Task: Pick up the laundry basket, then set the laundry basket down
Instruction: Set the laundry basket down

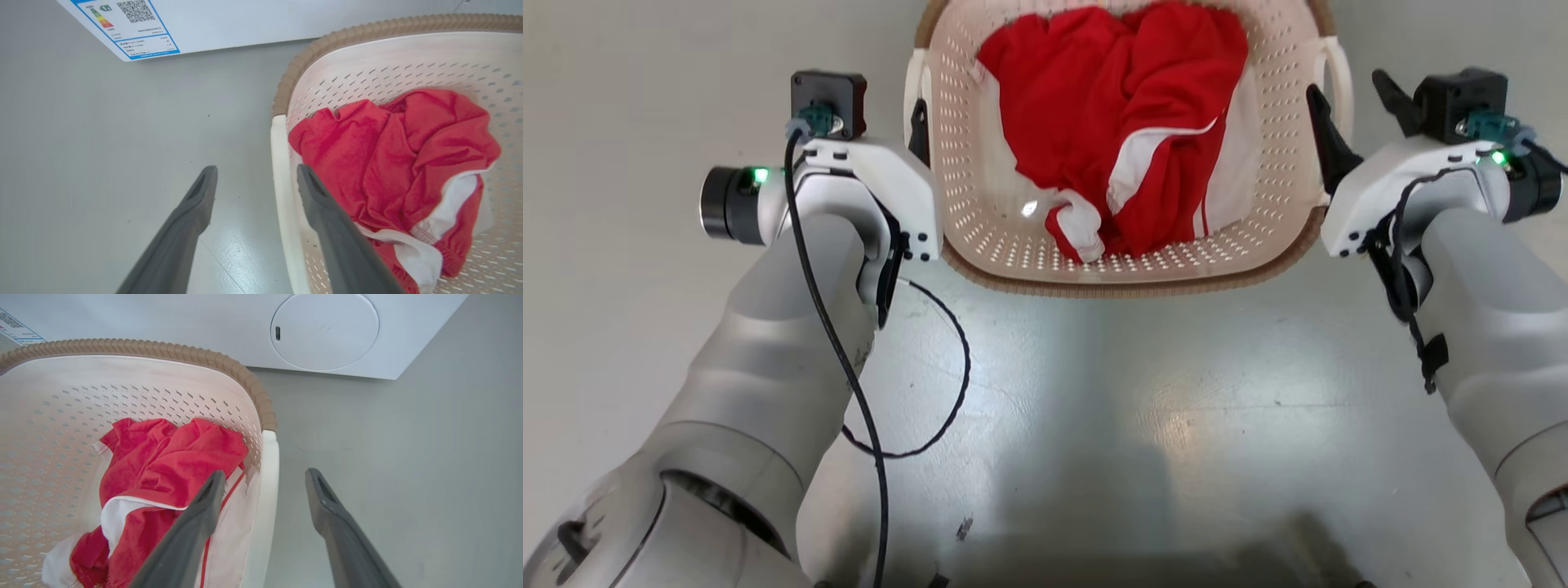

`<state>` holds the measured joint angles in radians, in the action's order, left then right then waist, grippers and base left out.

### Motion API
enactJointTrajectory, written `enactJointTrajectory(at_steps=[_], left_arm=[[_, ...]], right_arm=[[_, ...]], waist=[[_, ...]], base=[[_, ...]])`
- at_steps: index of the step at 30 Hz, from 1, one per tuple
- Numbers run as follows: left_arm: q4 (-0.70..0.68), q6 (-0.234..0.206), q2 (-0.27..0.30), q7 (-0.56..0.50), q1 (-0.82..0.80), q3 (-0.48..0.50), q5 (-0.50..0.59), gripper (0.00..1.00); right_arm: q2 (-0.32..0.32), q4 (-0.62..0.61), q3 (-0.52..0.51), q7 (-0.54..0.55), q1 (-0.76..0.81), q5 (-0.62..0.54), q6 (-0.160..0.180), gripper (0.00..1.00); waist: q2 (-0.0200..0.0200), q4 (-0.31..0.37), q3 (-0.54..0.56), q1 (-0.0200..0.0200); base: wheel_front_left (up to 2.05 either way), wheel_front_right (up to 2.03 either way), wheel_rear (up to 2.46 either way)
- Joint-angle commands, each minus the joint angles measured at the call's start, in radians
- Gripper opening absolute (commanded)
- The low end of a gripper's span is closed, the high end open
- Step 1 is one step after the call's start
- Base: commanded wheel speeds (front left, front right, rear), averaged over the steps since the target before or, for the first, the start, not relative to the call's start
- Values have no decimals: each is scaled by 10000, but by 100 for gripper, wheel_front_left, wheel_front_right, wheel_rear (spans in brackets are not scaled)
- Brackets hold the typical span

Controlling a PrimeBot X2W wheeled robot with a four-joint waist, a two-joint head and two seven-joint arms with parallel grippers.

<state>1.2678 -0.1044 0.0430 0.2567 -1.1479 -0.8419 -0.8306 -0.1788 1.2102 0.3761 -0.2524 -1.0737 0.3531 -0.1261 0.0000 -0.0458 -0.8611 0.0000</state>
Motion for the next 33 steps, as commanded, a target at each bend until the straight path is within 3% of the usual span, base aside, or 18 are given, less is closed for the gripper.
enactJointTrajectory(at_steps=[1,22,33], left_arm=[[-151,-110,356,51,300,201,-6,100],[-2818,-179,1232,51,2911,2505,1089,100],[-4668,-76,1571,51,5354,4306,2145,100]], right_arm=[[133,-215,-10,-93,570,-149,-46,100],[42,-3293,-2651,-93,3098,-2140,-46,100],[215,-5218,-3057,-93,5151,-2682,-46,100]], waist=[[0,38,347,0],[0,-92,3715,0],[0,-100,5581,0]], base=[[0,0,0],[0,0,0],[0,0,0]])
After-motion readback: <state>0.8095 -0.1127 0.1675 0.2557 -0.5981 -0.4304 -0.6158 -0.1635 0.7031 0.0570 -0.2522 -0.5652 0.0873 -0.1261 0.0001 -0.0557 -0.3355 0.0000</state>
